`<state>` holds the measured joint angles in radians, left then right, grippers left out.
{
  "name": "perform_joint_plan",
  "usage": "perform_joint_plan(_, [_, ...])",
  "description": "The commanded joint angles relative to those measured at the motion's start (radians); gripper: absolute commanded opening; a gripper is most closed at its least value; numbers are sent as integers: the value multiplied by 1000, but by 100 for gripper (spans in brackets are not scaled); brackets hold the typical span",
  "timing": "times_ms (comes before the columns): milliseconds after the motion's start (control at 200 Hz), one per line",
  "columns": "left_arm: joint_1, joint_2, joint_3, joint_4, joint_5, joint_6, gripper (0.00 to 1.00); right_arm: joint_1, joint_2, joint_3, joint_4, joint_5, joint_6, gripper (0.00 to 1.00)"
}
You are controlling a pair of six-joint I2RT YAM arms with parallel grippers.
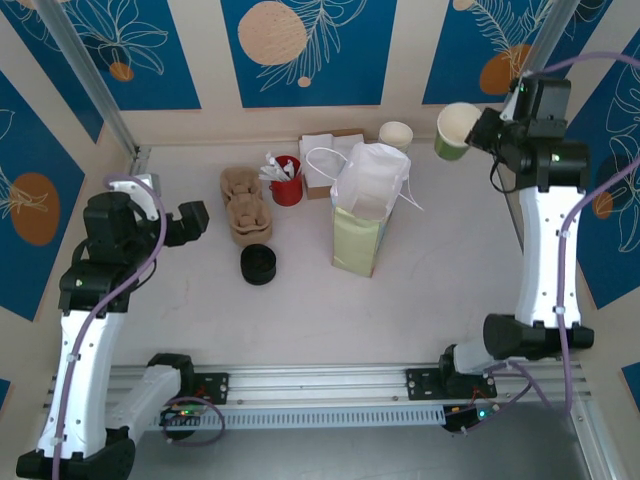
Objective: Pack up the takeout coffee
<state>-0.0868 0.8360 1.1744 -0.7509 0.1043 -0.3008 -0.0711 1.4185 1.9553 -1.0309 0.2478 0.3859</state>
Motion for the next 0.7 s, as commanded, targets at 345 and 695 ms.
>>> perform_joint_plan(345, [-239,11,-207,141,-44,-164,97,-84,-417,-673,22,-7,167,0])
perform_joint_plan(695, [-305,8,-327,205,-58,-245,99,180,-692,-1032,85,31,259,0])
